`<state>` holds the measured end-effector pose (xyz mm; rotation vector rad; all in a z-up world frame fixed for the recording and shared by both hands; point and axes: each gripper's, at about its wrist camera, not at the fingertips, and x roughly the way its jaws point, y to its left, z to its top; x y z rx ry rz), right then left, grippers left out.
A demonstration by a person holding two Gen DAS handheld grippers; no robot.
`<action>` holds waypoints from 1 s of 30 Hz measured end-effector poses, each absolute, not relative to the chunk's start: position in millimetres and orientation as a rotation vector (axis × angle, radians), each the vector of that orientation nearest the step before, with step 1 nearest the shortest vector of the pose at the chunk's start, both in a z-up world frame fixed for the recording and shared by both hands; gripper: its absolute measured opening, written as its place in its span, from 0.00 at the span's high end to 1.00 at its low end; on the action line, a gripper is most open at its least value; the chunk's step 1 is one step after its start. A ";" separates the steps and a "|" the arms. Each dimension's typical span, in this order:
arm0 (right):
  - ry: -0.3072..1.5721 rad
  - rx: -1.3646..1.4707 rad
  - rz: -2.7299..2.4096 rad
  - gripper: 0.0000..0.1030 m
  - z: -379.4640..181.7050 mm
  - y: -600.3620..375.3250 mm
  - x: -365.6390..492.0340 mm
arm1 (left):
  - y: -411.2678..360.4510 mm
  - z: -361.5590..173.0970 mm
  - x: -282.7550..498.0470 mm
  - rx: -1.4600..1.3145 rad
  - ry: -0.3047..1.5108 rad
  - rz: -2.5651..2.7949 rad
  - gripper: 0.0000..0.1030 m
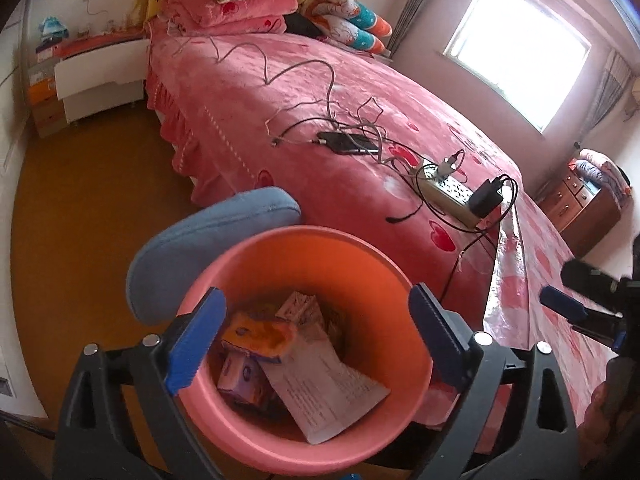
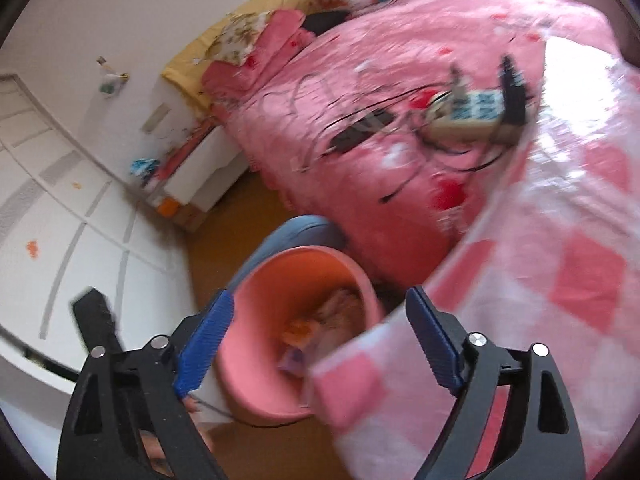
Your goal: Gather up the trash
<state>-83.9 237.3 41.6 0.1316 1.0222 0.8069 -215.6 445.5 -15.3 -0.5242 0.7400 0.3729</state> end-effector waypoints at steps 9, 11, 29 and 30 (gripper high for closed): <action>0.938 0.071 0.650 0.13 39.7 186.2 -83.5 | 408.5 3.9 -195.9 -0.387 0.739 0.332 0.06; 0.922 0.060 0.621 0.13 40.0 174.5 -84.9 | 396.8 9.3 -190.8 -0.360 0.731 0.312 0.06; 0.808 0.025 0.366 0.10 45.8 73.7 -92.0 | 289.4 50.8 -162.6 -0.259 0.652 0.085 0.05; 0.798 0.024 0.351 0.10 47.1 67.5 -93.0 | 285.2 53.1 -162.5 -0.258 0.643 0.077 0.05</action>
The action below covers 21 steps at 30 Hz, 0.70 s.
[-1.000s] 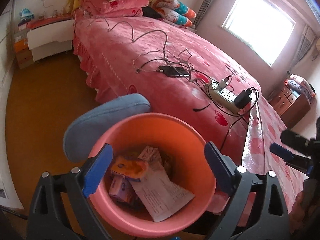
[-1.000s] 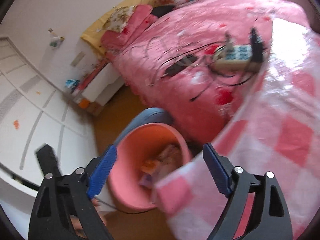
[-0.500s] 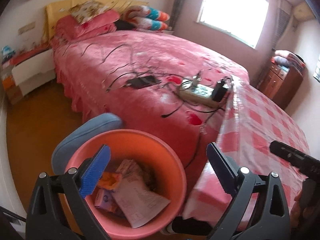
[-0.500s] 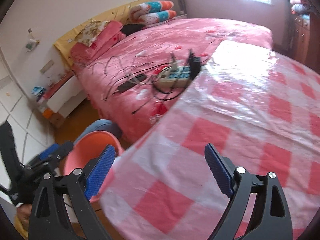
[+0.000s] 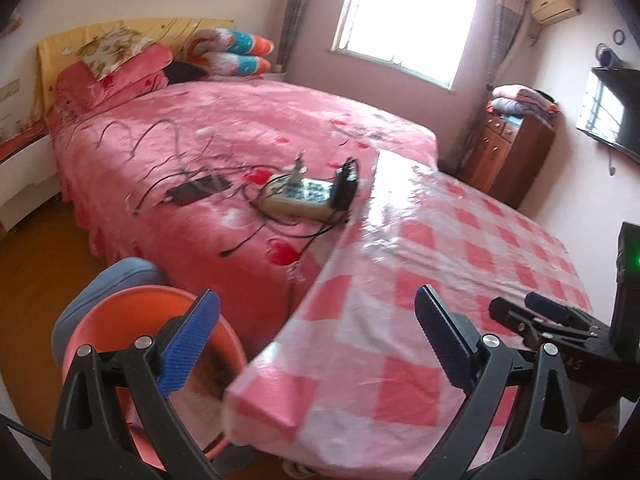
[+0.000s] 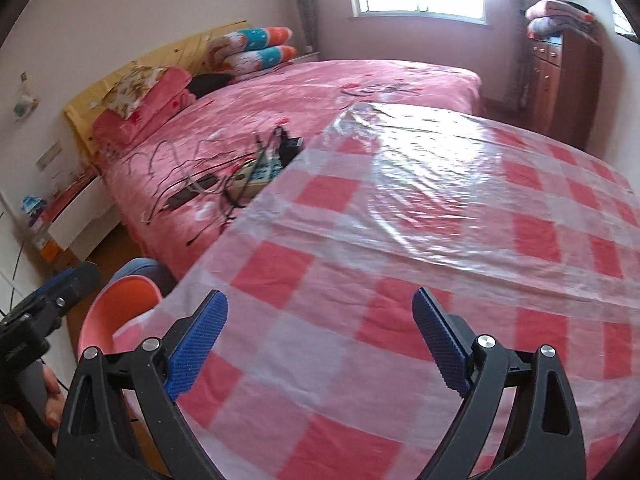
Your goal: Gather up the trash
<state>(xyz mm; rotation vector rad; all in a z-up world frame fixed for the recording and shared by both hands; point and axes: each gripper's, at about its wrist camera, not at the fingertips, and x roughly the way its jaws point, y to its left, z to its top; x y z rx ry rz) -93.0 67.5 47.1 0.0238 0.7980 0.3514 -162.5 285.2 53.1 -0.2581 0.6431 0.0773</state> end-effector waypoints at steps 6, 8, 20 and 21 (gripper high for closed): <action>0.762 0.036 0.303 0.10 52.6 42.3 -99.0 | 259.2 64.2 -153.5 -0.257 0.634 0.034 0.04; 0.746 0.039 0.283 0.10 54.6 31.2 -100.6 | 252.2 66.8 -150.5 -0.258 0.634 0.018 0.04; 0.678 0.083 0.160 0.10 61.0 -37.3 -110.0 | 178.8 80.2 -134.4 -0.170 0.621 -0.078 0.04; 0.674 0.084 0.153 0.10 61.3 -40.6 -110.5 | 173.7 80.5 -133.1 -0.167 0.621 -0.084 0.04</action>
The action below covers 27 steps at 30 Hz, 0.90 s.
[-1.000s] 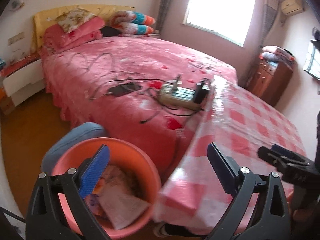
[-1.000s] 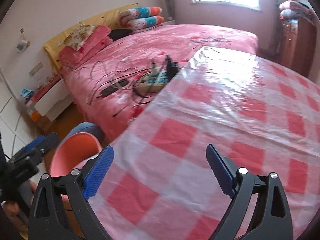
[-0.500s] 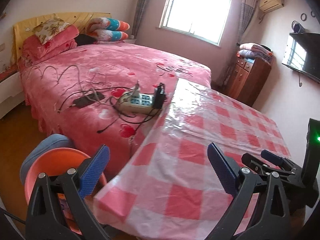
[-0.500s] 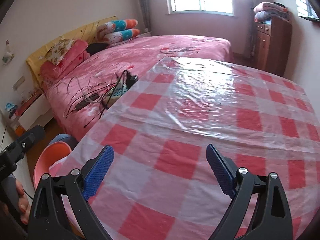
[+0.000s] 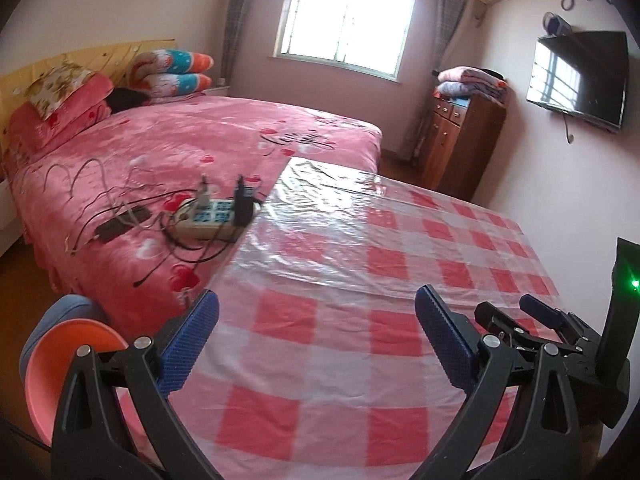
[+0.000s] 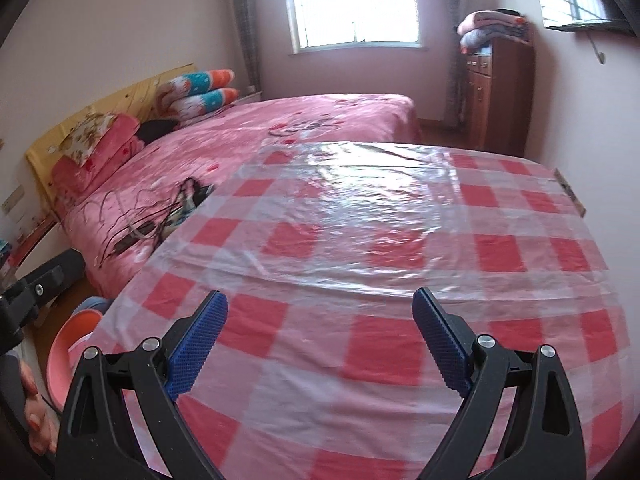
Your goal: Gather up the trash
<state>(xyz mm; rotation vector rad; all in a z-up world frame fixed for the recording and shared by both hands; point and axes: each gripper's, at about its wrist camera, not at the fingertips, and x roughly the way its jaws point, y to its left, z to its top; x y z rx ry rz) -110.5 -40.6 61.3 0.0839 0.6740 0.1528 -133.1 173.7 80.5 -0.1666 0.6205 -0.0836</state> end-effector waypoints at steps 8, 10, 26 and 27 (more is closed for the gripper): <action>0.623 0.087 0.056 0.10 63.7 -87.1 -115.4 | 123.0 79.8 -118.5 -0.131 0.630 -0.141 0.04; 0.616 0.091 0.037 0.10 63.5 -97.1 -116.0 | 109.0 79.2 -115.9 -0.112 0.628 -0.152 0.04; 0.582 0.127 -0.108 0.10 57.7 -166.1 -118.0 | 29.7 67.5 -92.0 -0.025 0.652 -0.199 0.04; 0.581 0.129 -0.114 0.10 57.1 -169.3 -118.1 | 25.7 66.8 -90.0 -0.024 0.654 -0.198 0.04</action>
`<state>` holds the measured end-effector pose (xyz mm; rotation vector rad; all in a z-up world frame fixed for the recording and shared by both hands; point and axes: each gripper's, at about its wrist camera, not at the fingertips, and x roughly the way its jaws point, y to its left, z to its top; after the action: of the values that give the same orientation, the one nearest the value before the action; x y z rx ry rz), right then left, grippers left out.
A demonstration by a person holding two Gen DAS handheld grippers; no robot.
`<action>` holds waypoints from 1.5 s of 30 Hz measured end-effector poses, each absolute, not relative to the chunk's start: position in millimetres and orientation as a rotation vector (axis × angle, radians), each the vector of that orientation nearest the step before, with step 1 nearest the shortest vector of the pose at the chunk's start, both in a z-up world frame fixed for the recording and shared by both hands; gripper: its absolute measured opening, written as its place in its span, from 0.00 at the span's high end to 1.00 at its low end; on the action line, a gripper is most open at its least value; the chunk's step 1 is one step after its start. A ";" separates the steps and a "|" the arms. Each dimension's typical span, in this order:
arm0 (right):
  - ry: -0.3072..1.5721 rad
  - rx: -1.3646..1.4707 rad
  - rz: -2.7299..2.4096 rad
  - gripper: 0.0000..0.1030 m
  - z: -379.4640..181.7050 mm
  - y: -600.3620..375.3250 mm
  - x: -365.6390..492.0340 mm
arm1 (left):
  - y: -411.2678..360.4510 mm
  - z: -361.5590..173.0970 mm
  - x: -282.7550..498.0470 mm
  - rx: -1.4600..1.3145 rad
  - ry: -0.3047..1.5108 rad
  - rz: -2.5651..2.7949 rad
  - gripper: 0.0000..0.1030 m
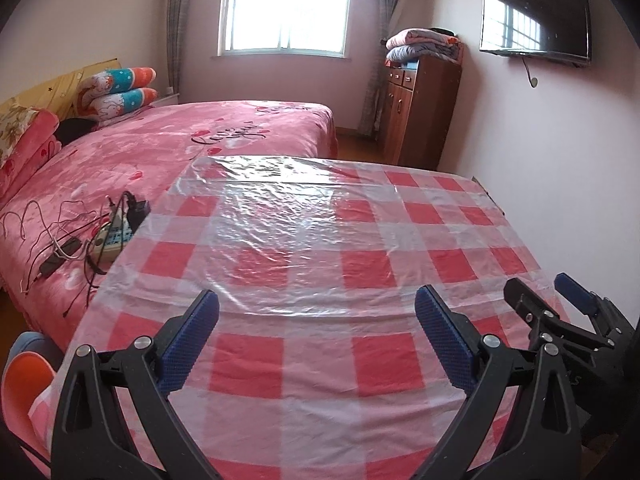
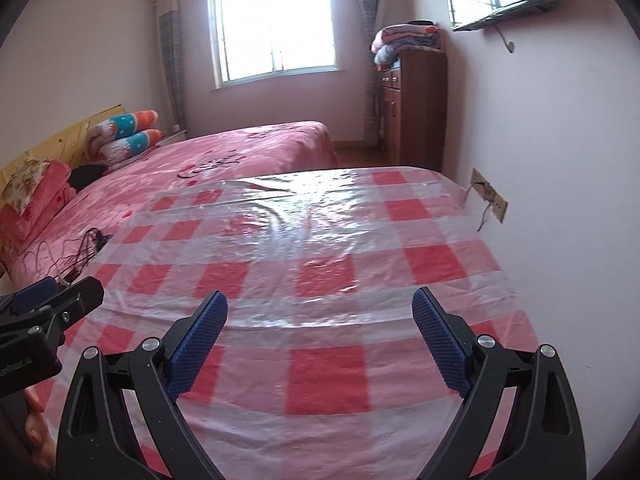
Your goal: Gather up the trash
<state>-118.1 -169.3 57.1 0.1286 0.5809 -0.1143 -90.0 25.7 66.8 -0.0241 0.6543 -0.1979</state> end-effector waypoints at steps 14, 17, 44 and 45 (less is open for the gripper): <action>0.557 0.159 -0.166 0.10 55.2 -203.7 -124.9 | -14.7 55.9 -76.5 0.028 0.655 -0.177 0.04; 0.556 0.163 -0.165 0.10 55.0 -207.4 -125.7 | -21.2 55.2 -75.5 0.046 0.651 -0.165 0.04; 0.567 0.162 -0.152 0.10 53.2 -211.0 -126.5 | -39.5 53.9 -75.8 0.090 0.656 -0.184 0.04; 0.567 0.163 -0.153 0.10 53.2 -211.2 -126.2 | -39.8 53.4 -75.6 0.092 0.657 -0.183 0.04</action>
<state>-126.2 -211.2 53.2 0.1626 0.5675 -0.1529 -75.6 -39.8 53.4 0.0919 0.6572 -0.1832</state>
